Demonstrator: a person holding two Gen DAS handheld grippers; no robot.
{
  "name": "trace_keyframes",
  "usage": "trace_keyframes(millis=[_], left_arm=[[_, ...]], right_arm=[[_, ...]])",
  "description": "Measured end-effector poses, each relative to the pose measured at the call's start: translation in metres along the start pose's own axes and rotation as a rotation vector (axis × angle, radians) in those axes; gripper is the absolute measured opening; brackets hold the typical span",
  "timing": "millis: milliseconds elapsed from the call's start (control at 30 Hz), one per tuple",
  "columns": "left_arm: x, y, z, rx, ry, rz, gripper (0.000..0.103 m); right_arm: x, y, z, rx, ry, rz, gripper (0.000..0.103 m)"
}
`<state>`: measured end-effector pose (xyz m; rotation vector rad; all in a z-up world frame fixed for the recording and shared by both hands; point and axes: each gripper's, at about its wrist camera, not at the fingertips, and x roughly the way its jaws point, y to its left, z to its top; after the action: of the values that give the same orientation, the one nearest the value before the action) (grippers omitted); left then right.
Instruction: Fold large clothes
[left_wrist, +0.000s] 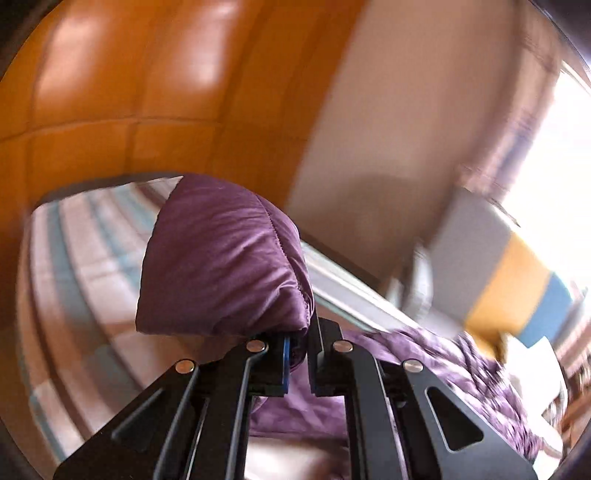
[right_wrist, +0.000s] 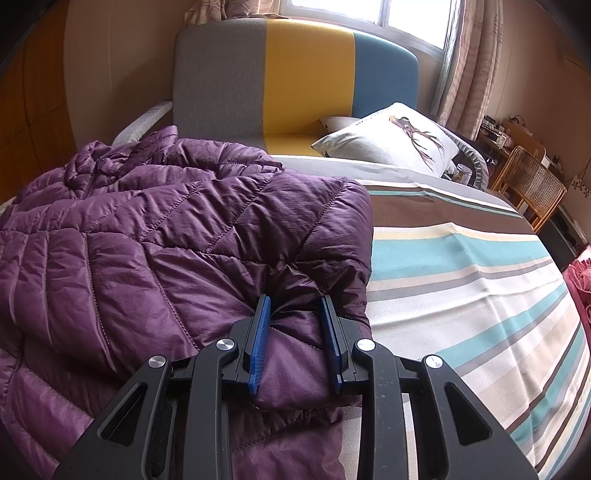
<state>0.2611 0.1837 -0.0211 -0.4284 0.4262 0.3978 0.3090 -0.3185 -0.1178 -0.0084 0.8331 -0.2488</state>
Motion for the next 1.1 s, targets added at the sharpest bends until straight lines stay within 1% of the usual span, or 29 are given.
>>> trace_keyframes(millis=[200, 367, 433, 567, 833, 1100], left_arm=[[0.000, -0.074, -0.020, 0.128, 0.059, -0.158, 0.006], [-0.006, -0.129, -0.047, 0.253, 0.110, -0.281, 0.006], [-0.009, -0.148, -0.059, 0.292, 0.126, -0.303, 0.006], [-0.007, -0.184, -0.086, 0.342, 0.206, -0.360, 0.006], [-0.009, -0.233, -0.135, 0.445, 0.308, -0.436, 0.006], [-0.003, -0.269, -0.171, 0.505, 0.358, -0.472, 0.006]], right_arm=[[0.000, -0.001, 0.000, 0.004, 0.000, 0.004, 0.028], [0.001, -0.001, -0.001, 0.003, 0.000, 0.004, 0.028], [0.001, 0.000, -0.001, 0.002, -0.001, 0.003, 0.028], [0.002, 0.000, -0.001, 0.006, -0.001, 0.007, 0.028], [0.002, -0.002, -0.002, 0.016, -0.002, 0.017, 0.028], [0.004, -0.004, -0.001, 0.027, -0.001, 0.028, 0.028]])
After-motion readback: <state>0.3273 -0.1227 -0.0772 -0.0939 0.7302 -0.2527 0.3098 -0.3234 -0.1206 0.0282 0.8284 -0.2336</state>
